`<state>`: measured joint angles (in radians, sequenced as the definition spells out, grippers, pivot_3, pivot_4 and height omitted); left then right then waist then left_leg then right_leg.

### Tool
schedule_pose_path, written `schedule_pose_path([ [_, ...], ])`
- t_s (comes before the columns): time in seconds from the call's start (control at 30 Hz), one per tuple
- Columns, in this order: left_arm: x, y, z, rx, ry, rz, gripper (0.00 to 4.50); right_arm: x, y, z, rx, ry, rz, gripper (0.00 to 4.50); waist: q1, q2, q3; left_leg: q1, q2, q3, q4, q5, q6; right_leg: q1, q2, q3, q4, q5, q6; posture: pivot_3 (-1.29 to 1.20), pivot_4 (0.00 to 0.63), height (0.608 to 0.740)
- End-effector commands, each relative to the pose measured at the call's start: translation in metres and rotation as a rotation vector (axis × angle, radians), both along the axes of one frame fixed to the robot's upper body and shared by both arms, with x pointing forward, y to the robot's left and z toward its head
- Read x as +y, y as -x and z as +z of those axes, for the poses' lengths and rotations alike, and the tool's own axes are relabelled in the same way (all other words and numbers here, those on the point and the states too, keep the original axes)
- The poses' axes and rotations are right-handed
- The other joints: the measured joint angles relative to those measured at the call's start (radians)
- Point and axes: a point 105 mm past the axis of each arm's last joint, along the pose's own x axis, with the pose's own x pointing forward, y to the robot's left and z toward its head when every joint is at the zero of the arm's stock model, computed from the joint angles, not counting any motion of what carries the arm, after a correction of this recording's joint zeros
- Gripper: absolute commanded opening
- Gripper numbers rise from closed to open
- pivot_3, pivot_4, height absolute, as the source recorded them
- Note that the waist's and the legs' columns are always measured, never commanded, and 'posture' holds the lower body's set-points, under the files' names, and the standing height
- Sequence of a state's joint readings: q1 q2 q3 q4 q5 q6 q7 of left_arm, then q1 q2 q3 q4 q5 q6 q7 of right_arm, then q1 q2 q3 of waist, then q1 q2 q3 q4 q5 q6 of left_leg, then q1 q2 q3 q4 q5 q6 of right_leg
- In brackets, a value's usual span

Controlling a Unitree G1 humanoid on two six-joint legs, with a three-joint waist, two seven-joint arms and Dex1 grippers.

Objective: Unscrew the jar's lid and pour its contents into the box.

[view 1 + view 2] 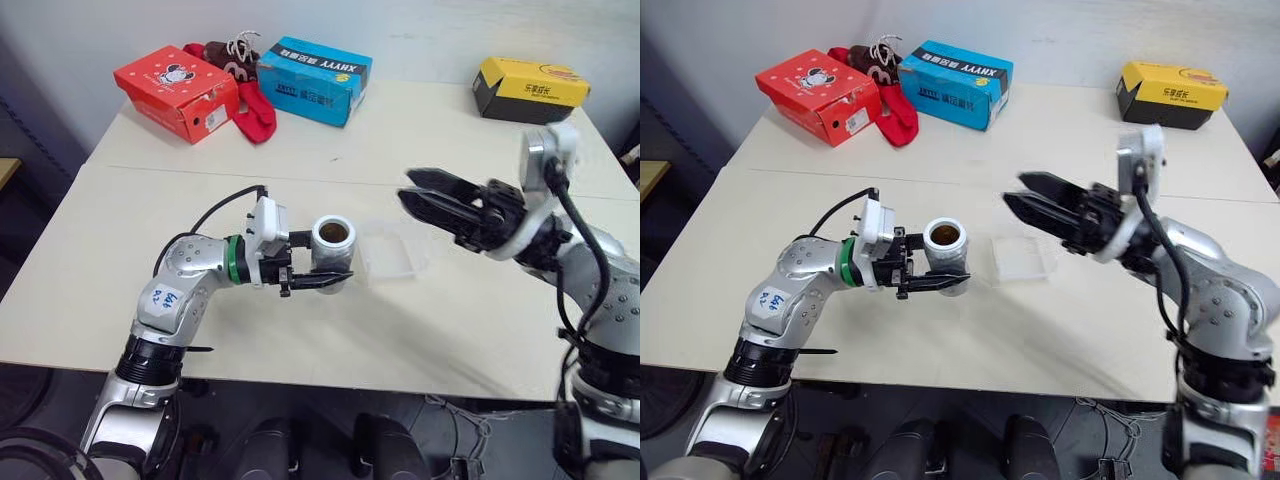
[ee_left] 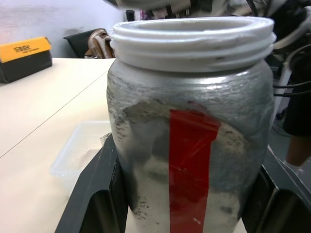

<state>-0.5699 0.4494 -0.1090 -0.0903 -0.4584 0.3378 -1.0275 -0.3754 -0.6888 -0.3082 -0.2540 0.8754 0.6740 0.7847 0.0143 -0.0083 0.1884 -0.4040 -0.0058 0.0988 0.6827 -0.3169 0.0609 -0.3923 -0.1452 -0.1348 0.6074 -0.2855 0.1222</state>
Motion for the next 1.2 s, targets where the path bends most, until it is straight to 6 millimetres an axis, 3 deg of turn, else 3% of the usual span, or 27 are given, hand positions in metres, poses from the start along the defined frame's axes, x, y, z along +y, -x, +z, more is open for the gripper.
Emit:
schedule_pose_path([
  [0.03, 0.006, -0.007, 0.014, -0.064, 0.016, 0.030, 2.32, -0.064, -0.008, -0.026, -0.088, 0.112, -0.242, 2.52, 0.008, 0.000, 0.000, 0.000, 0.000, 0.001, 0.000, 0.000, 0.001, 0.000, 0.000, 0.000, 0.000, 0.000, 0.001, 0.00, 0.150, 0.740],
  [0.17, 0.007, -0.016, 0.018, -0.072, 0.014, 0.039, 2.32, -0.127, -0.013, -0.075, -0.012, 0.144, -0.477, 2.52, 0.008, 0.002, 0.001, 0.001, 0.000, 0.006, 0.000, 0.002, 0.003, 0.000, 0.000, 0.004, -0.002, 0.003, 0.005, 0.00, 0.150, 0.740],
  [0.3, 0.002, -0.025, 0.022, -0.079, 0.016, 0.039, 2.32, -0.161, -0.013, -0.116, 0.021, 0.198, -0.625, 2.52, 0.005, 0.002, 0.001, 0.002, 0.000, 0.007, 0.000, 0.004, 0.003, 0.000, 0.000, 0.005, -0.003, 0.004, 0.007, 0.00, 0.150, 0.740],
  [0.43, -0.005, -0.028, 0.026, -0.069, 0.015, 0.014, 2.32, -0.175, -0.013, -0.124, 0.012, 0.194, -0.701, 2.52, -0.006, 0.004, 0.002, 0.002, 0.000, 0.006, 0.000, 0.004, 0.002, 0.000, 0.000, 0.006, -0.003, 0.004, 0.007, 0.00, 0.150, 0.740],
  [0.53, -0.009, -0.033, 0.030, -0.058, 0.024, 0.016, 2.32, -0.178, -0.008, -0.119, 0.005, 0.165, -0.688, 3.50, -0.013, 0.006, 0.003, 0.002, 0.000, 0.006, 0.000, 0.005, 0.002, 0.000, 0.000, 0.006, -0.002, 0.004, 0.007, 0.00, 0.150, 0.740],
  [0.63, -0.012, -0.038, 0.039, -0.086, 0.036, 0.019, 2.32, -0.174, -0.001, -0.099, -0.072, 0.183, -0.657, 4.48, -0.013, 0.006, 0.004, 0.002, 0.000, 0.005, 0.000, 0.005, 0.001, 0.000, 0.000, 0.005, -0.002, 0.004, 0.007, 0.00, 0.150, 0.740],
  [0.77, -0.014, -0.058, 0.045, -0.097, -0.021, 0.112, 2.32, -0.150, 0.013, -0.067, -0.161, 0.217, -0.547, 4.48, -0.008, 0.008, 0.004, 0.002, 0.000, 0.005, 0.000, 0.005, 0.002, 0.001, 0.000, 0.005, -0.002, 0.004, 0.007, 0.00, 0.150, 0.740],
  [0.87, -0.021, -0.072, 0.048, -0.192, -0.094, 0.165, 2.32, -0.110, 0.033, -0.045, -0.197, 0.283, -0.390, 4.48, 0.003, 0.008, 0.004, 0.002, 0.000, 0.005, 0.000, 0.005, 0.002, 0.000, 0.000, 0.005, -0.002, 0.004, 0.008, 0.00, 0.150, 0.740],
  [1.03, -0.038, -0.089, 0.049, -0.357, -0.211, 0.214, 2.32, -0.073, 0.057, -0.041, -0.172, 0.340, -0.265, 4.48, 0.017, 0.008, 0.004, 0.001, 0.000, 0.004, 0.000, 0.005, 0.001, 0.000, 0.000, 0.005, -0.004, 0.005, 0.008, 0.00, 0.150, 0.740],
  [1.2, -0.057, -0.110, 0.049, -0.564, -0.340, 0.310, 2.32, -0.073, 0.064, -0.046, -0.134, 0.344, -0.305, 4.48, 0.035, 0.008, 0.004, 0.000, -0.001, 0.005, 0.000, 0.004, 0.004, 0.000, -0.001, 0.005, -0.006, 0.006, 0.009, 0.00, 0.150, 0.740],
])
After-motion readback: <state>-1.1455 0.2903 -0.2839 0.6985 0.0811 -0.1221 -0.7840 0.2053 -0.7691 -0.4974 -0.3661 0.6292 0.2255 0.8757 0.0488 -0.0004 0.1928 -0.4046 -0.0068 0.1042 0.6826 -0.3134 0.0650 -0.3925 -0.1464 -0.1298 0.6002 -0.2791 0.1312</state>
